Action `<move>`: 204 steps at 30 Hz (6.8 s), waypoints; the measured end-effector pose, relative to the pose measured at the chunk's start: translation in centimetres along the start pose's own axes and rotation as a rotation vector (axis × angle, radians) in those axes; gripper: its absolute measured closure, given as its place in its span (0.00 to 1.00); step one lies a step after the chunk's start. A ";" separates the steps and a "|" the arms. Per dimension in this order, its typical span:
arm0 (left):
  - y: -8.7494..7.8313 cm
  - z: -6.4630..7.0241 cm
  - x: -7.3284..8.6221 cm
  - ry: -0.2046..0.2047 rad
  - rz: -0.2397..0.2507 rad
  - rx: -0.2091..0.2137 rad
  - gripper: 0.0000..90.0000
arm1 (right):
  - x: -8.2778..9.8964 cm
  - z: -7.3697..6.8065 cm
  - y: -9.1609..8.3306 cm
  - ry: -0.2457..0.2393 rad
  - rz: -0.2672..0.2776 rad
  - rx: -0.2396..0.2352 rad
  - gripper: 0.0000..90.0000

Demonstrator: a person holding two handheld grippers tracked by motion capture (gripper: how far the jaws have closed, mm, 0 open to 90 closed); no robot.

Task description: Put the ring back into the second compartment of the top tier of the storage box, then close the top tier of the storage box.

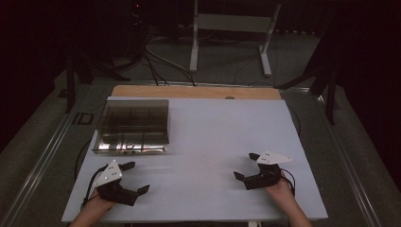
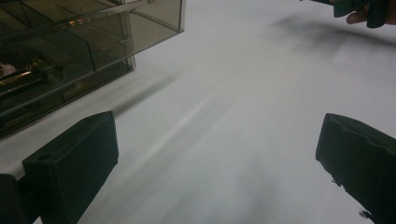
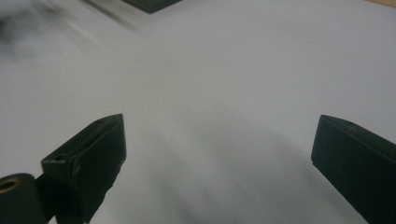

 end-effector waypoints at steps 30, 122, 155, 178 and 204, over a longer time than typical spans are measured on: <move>-0.2 0.5 -0.2 0.005 0.004 0.031 0.00 | -0.3 -0.2 0.4 -0.005 0.004 -0.026 0.04; -1.5 -4.6 -0.5 -0.200 -0.144 -0.456 0.07 | -0.5 -0.6 0.3 0.000 0.022 -0.058 0.04; -1.6 -4.1 -0.5 -0.116 -0.152 -0.506 0.77 | -0.3 -0.4 0.3 0.004 0.012 -0.060 0.04; -1.6 -4.9 -1.1 -0.076 -0.133 -0.521 1.00 | -0.3 -0.5 0.4 0.002 0.012 -0.064 0.04; -1.3 -5.4 -1.6 -0.068 -0.122 -0.508 1.00 | -0.3 -0.5 0.4 0.003 0.012 -0.058 0.04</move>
Point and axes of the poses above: each handheld gripper's, and its own axes: y roughly forward along the jaws, x roughly out of its underside, z roughly to its right, the point moved 5 cm from there along y, roughly forward along the jaws, and after that the axes turned 15 degrees about -x, right-handed, at the moved point
